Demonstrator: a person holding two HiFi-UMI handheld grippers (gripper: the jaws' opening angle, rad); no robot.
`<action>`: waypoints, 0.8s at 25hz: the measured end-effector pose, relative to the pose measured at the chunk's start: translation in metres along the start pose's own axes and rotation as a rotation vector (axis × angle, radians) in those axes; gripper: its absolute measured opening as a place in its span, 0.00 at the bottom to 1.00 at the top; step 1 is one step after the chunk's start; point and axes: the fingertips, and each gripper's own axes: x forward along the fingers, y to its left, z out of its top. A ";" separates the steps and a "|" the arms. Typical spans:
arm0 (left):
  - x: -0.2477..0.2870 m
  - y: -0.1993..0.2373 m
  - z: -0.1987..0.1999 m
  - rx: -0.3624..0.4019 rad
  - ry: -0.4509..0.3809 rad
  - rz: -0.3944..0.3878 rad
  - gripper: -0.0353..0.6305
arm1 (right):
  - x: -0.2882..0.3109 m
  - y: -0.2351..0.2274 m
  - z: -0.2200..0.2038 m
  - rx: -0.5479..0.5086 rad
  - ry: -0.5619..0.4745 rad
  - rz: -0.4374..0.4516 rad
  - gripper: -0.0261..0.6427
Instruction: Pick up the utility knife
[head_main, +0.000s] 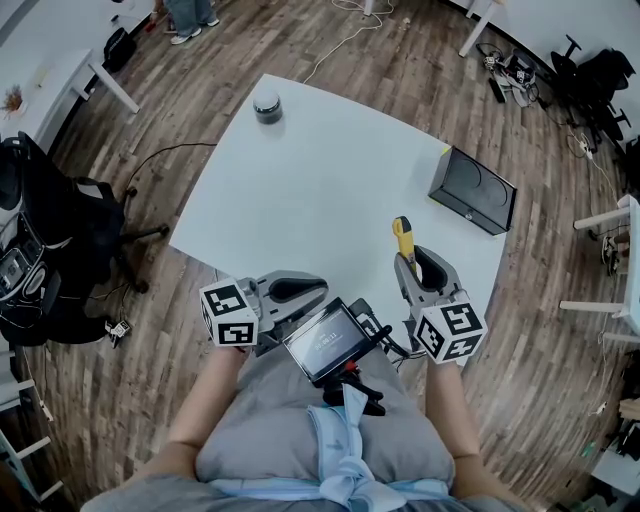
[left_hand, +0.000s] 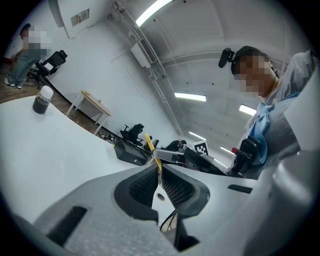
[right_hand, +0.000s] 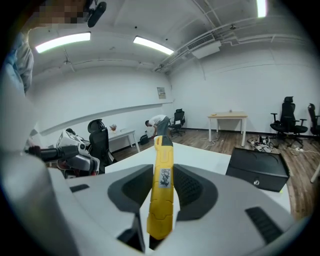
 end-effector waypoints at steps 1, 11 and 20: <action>0.000 0.000 -0.001 0.000 0.000 -0.001 0.08 | -0.002 0.001 0.002 -0.002 -0.006 0.002 0.22; 0.001 -0.002 -0.002 -0.001 0.003 -0.002 0.08 | -0.008 0.001 0.010 -0.015 -0.029 0.008 0.22; 0.006 -0.002 -0.003 0.002 0.011 -0.005 0.08 | -0.007 -0.001 -0.001 -0.016 0.004 0.034 0.22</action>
